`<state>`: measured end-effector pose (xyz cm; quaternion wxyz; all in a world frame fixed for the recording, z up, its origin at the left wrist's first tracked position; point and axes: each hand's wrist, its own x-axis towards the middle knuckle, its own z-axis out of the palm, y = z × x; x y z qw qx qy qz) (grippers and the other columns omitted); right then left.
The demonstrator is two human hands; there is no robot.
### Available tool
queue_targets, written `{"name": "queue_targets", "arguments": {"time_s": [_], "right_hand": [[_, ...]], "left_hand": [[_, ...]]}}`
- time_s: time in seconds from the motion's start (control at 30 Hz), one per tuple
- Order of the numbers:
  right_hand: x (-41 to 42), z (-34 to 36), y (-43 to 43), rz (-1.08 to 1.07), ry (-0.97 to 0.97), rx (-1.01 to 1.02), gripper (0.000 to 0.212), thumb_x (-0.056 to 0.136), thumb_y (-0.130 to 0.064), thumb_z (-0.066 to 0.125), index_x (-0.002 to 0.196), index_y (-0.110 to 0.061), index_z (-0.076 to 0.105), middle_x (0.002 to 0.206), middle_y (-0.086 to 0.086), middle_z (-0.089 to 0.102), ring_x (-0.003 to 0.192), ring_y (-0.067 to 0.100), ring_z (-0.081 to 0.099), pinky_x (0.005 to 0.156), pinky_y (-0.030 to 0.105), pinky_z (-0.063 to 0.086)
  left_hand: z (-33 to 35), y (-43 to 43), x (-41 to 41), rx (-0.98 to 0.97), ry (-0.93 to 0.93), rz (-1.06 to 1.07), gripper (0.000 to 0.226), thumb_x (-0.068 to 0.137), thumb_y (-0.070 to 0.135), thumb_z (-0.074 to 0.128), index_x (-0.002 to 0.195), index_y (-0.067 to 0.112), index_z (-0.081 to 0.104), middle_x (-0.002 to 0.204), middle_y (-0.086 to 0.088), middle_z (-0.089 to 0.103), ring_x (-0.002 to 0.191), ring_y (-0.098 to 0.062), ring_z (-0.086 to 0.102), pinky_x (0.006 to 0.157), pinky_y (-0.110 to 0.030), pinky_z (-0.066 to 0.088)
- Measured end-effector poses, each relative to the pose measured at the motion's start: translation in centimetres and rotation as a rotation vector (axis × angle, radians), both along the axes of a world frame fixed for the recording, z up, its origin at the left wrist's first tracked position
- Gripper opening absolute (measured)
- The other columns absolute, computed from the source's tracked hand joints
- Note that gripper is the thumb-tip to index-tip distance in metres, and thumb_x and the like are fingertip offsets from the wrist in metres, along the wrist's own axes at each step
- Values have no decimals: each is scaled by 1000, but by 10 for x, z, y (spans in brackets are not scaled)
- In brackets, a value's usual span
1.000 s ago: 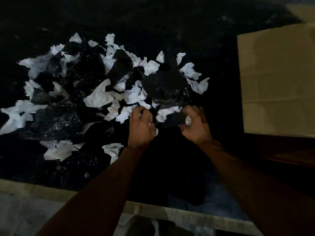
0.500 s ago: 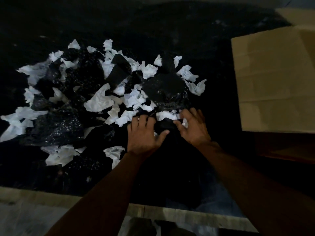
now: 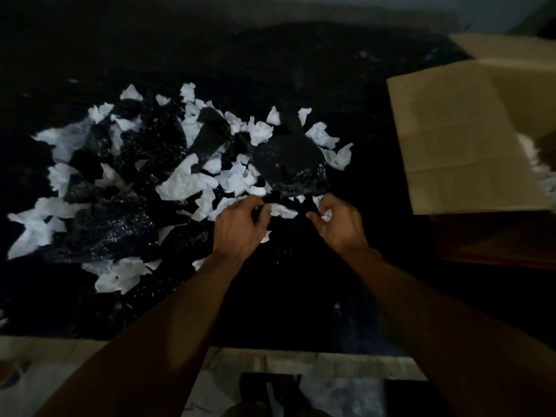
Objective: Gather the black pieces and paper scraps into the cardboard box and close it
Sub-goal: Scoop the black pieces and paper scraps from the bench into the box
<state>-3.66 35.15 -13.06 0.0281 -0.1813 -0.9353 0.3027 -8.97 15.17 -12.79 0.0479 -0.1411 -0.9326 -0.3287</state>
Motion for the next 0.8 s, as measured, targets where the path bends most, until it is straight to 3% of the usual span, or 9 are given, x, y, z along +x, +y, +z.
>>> {"name": "queue_targets", "arguments": {"time_s": [0.1,0.23,0.37,0.47,0.67,0.8], "right_hand": [[5,28,-3,-50,58,-129,30,80,-36,76,101,-18,64,94,5,68,90,20,63,75,23,46],[1,75,-10,-91,133,-177,53,76,-44,77,122,-21,65,110,5,70,103,17,64,87,22,49],[-1,139,-16,-77,255,-179,60,75,-43,79,127,-21,62,120,5,67,100,12,64,70,3,40],[0,186,-15,-81,351,-122,67,74,-50,76,133,-23,57,121,3,67,111,15,60,84,11,37],[11,256,13,-125,517,-89,72,73,-55,74,136,-26,53,125,4,64,116,19,58,99,33,46],[37,284,53,-177,585,20,69,77,-54,71,135,-21,54,125,6,65,113,18,59,89,22,40]], "left_hand": [[20,-7,-7,50,30,-16,40,86,59,53,86,23,71,75,3,71,74,-17,67,69,-33,53],[76,-13,-20,112,112,-65,43,82,58,62,102,22,73,94,-3,74,91,-21,68,82,-33,53],[138,-14,-29,121,241,-161,60,80,55,67,129,22,60,104,-8,72,100,-23,66,87,-33,51],[178,-8,-36,112,293,-226,71,78,58,66,139,26,48,106,-9,72,102,-23,65,88,-33,50],[238,26,-32,211,383,-300,73,76,61,65,138,27,49,104,-6,72,101,-19,66,88,-32,50],[264,76,-21,258,406,-383,74,77,62,64,139,27,47,100,-7,73,97,-18,66,87,-35,51]]}}
